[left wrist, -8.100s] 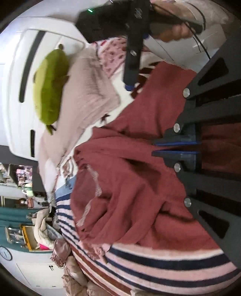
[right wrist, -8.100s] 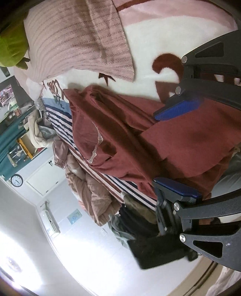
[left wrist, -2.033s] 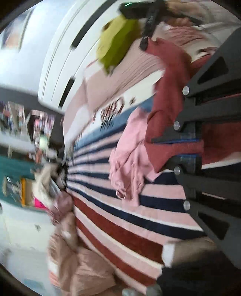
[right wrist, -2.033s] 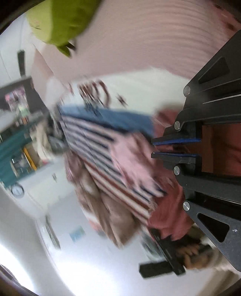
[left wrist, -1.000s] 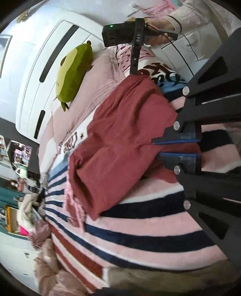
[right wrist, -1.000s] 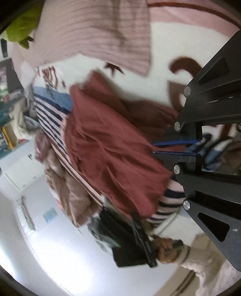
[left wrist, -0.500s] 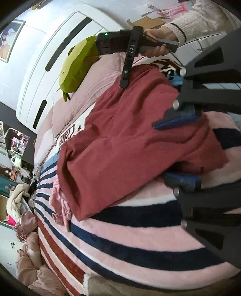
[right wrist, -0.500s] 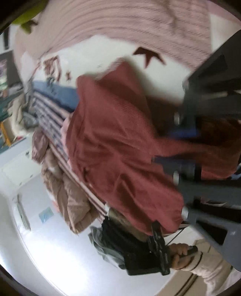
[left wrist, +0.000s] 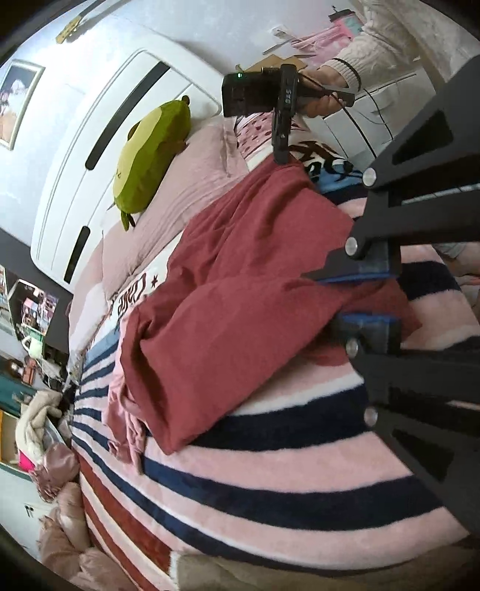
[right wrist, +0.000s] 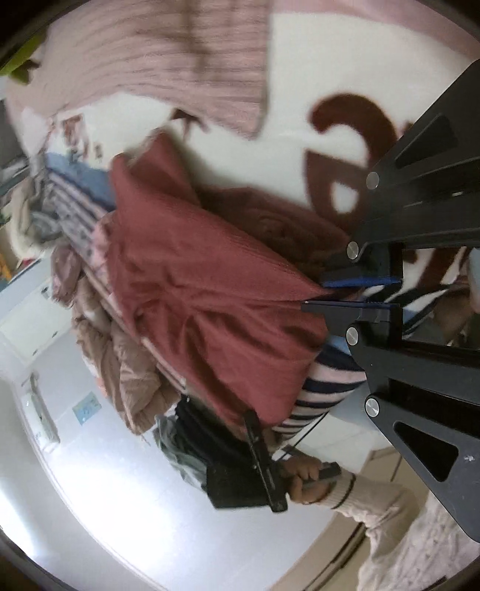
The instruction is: Fold small clothes
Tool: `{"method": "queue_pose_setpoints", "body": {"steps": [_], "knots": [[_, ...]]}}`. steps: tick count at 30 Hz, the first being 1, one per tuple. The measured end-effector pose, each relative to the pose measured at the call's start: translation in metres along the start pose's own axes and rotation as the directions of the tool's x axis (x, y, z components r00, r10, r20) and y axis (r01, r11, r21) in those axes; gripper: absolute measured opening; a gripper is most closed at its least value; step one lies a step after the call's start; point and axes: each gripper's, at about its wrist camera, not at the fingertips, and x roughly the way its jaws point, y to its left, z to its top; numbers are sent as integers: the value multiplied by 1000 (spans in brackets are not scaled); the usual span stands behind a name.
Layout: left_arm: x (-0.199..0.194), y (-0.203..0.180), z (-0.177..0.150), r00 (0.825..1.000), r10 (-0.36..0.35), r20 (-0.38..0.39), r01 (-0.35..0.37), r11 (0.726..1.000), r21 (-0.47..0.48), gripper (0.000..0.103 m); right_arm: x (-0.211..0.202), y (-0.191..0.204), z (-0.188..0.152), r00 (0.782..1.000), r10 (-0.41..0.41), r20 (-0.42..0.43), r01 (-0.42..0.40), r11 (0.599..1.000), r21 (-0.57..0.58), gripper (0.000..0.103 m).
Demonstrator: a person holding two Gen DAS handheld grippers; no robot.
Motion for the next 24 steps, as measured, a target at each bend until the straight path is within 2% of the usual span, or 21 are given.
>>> {"method": "queue_pose_setpoints", "body": {"steps": [1,2,3,6,9,10,13,14,15,17,22,24], "knots": [[1,0,1,1000,-3,5,3,1000,-3,11,0,-1,5,1000,3,4,-3,1000,-9,14],[2,-1,3,1000,-5,6,5,1000,-6,13,1,-2,11,1000,11,9,-11,1000,-10,28],[4,-1,4,1000,-4,8,4,1000,-8,15,5,-5,18,1000,22,11,-22,1000,-1,33],[9,-2,8,1000,-8,14,9,1000,-21,25,22,-18,36,999,48,5,-49,998,30,35],[16,-1,10,1000,6,8,-5,999,-31,31,38,-29,51,990,138,17,-138,989,50,35],[18,0,11,1000,6,7,-6,999,-37,35,45,-31,55,984,176,13,-176,983,60,35],[22,4,11,1000,-6,13,7,998,-61,35,58,-32,59,982,188,-3,-187,980,70,3],[21,5,11,1000,-17,23,18,997,-69,22,57,-31,57,980,197,9,-197,978,67,2],[19,6,11,999,-30,32,32,997,-73,15,53,-30,55,976,214,33,-216,974,67,2],[13,6,11,998,-50,48,54,996,-72,10,40,-29,47,964,258,70,-263,961,87,1],[-1,-2,5,992,-115,57,116,993,-22,8,3,-23,17,951,288,111,-299,950,94,0],[-1,-5,1,994,-106,35,106,994,-4,8,-3,-20,7,968,236,89,-245,964,107,0]]}}
